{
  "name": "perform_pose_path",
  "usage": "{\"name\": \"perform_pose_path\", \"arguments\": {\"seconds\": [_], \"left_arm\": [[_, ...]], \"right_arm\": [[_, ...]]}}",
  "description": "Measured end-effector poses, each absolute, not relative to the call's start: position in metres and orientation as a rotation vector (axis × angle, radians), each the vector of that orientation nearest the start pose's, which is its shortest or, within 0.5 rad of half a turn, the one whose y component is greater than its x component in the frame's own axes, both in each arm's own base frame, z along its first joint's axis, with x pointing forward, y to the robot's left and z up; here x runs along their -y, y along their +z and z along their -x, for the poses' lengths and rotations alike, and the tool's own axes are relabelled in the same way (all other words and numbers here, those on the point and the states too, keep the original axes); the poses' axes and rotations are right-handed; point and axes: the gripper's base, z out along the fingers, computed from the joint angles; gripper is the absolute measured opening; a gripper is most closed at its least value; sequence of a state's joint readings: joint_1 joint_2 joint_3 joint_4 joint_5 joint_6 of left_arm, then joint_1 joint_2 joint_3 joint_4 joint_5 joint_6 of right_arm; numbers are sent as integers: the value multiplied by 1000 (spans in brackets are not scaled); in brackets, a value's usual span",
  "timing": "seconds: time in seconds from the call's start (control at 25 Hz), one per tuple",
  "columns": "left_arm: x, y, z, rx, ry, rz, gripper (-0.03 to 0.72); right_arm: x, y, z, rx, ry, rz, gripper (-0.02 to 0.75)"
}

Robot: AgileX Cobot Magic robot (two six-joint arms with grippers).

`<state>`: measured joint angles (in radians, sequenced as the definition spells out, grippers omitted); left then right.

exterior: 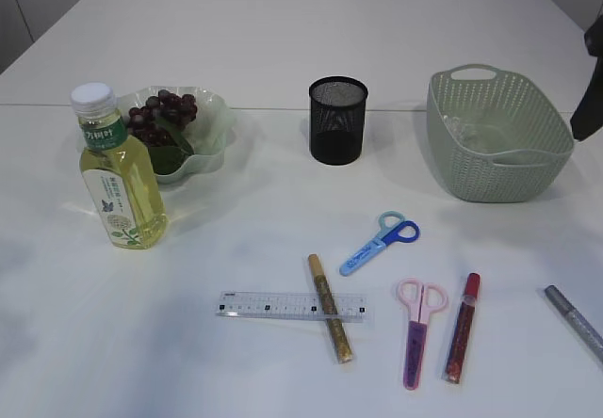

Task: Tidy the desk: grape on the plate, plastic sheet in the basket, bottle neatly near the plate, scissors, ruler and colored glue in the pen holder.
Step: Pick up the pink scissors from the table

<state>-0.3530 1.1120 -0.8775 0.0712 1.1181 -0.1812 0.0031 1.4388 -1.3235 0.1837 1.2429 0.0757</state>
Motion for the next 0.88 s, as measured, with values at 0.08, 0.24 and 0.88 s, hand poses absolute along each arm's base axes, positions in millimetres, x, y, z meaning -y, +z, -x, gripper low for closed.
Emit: {"name": "perform_pose_path", "arguments": {"seconds": [0.08, 0.24, 0.88], "left_arm": [[58, 291, -176, -2850, -2, -282, 469], [57, 290, -174, -2867, 12, -310, 469], [57, 296, -172, -2885, 18, -344, 469]], "right_arm": [[-17, 337, -279, -2833, 279, -165, 525], [-19, 338, -279, -2830, 325, -229, 501], [-46, 332, -282, -2863, 470, -209, 405]]}}
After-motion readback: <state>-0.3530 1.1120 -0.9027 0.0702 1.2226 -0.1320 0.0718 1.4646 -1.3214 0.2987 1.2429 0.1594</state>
